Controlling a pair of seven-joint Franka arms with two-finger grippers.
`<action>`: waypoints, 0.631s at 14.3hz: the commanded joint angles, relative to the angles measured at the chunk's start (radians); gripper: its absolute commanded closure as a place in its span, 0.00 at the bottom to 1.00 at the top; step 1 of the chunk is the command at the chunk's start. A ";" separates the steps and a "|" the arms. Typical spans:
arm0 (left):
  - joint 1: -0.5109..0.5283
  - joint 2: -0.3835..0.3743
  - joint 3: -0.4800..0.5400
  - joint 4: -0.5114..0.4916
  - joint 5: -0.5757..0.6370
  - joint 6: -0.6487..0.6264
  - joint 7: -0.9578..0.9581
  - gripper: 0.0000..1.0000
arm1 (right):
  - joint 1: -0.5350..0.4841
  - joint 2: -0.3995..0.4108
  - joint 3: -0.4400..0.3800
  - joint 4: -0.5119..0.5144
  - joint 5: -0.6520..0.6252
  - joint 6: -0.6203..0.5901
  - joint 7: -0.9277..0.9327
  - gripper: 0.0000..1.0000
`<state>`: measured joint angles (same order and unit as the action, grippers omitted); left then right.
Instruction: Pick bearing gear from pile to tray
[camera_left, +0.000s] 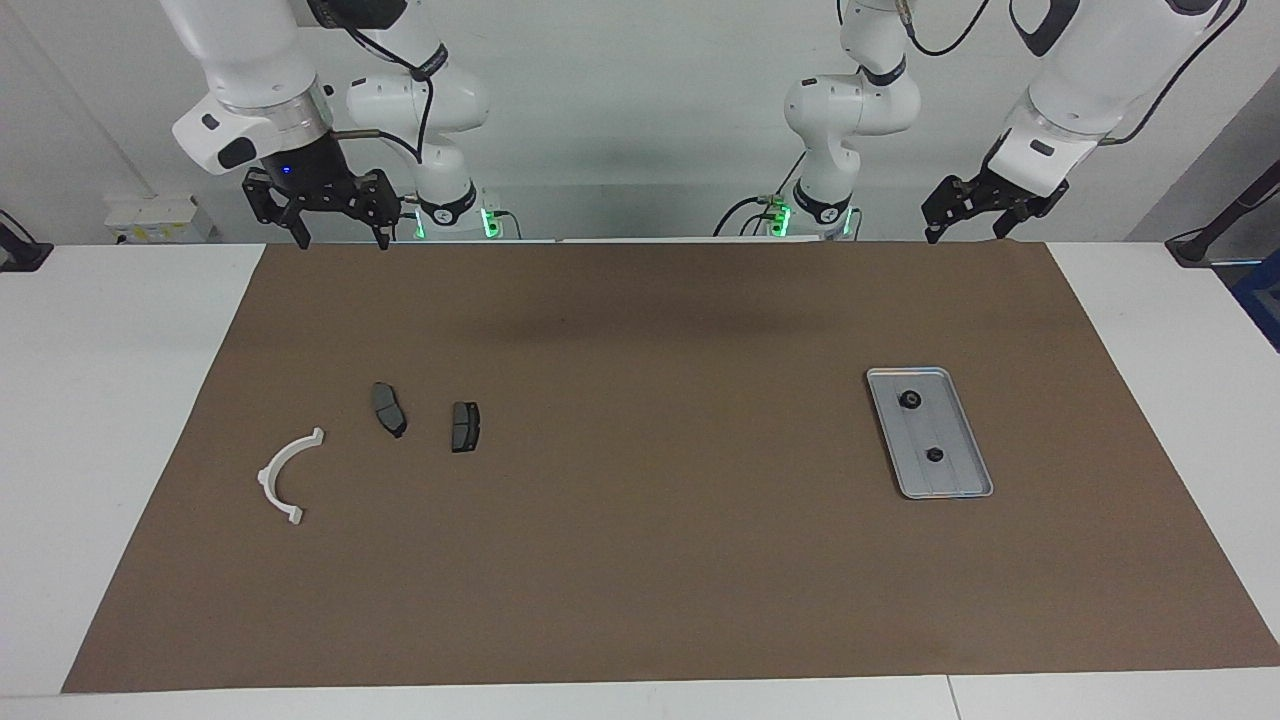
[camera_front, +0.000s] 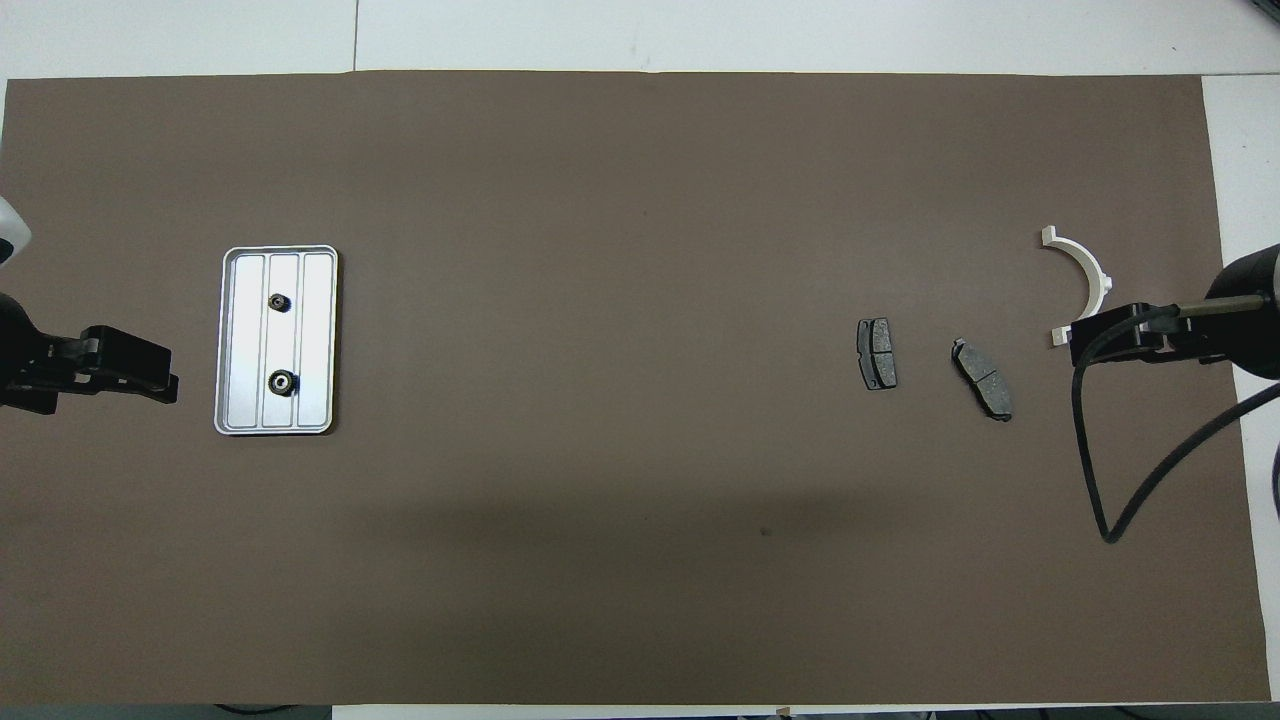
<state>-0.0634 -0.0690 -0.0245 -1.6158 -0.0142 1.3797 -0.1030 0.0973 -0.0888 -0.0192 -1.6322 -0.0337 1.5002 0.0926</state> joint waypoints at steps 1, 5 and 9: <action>-0.001 -0.031 0.008 -0.039 -0.007 -0.013 0.006 0.00 | -0.004 -0.017 0.004 -0.015 0.005 0.012 0.016 0.00; -0.004 -0.038 0.009 -0.047 -0.007 0.001 0.008 0.00 | -0.004 -0.017 0.004 -0.015 0.005 0.012 0.016 0.00; -0.007 -0.038 0.009 -0.047 -0.007 0.004 0.008 0.00 | -0.004 -0.017 0.004 -0.015 0.012 0.012 0.016 0.00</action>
<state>-0.0628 -0.0696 -0.0229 -1.6209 -0.0142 1.3737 -0.1021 0.0974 -0.0889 -0.0192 -1.6322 -0.0327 1.5002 0.0926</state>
